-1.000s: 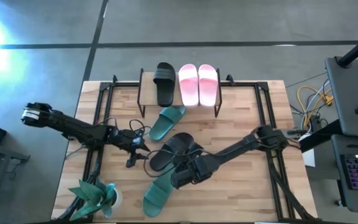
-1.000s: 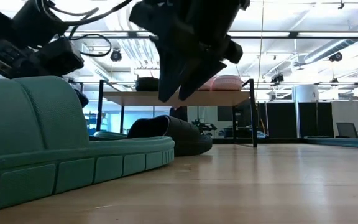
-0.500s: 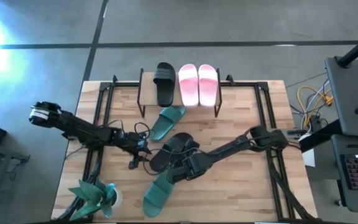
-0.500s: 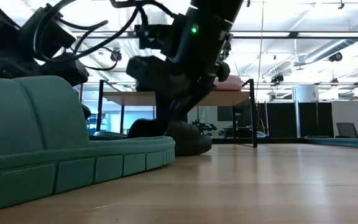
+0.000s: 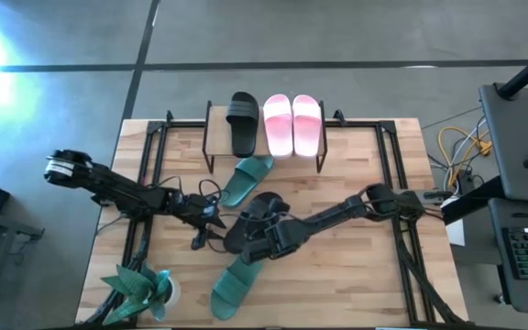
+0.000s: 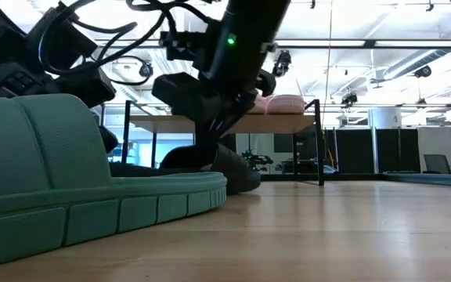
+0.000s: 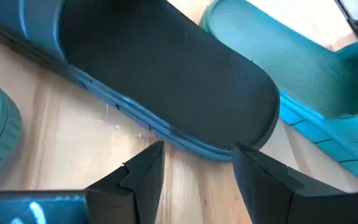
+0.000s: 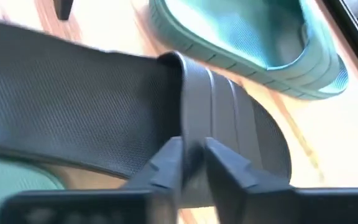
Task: Pick and place slides into the shelf
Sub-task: Put the black slipper on the shelf
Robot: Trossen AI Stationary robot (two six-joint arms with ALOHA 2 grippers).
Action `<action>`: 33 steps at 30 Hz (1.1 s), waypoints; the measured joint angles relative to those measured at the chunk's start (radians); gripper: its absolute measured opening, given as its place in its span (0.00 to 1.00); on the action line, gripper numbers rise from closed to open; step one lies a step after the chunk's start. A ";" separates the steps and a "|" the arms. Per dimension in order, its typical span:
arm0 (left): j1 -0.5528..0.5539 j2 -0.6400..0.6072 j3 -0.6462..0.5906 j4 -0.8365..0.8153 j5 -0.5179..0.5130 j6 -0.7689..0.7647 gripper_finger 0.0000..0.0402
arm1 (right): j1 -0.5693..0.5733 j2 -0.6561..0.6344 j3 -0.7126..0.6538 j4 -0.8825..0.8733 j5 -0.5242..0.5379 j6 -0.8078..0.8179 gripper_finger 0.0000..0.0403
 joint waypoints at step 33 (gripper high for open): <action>0.001 -1.017 0.157 -0.810 -0.520 -0.129 0.43 | -0.064 -0.046 0.421 -0.181 -0.007 -0.627 0.02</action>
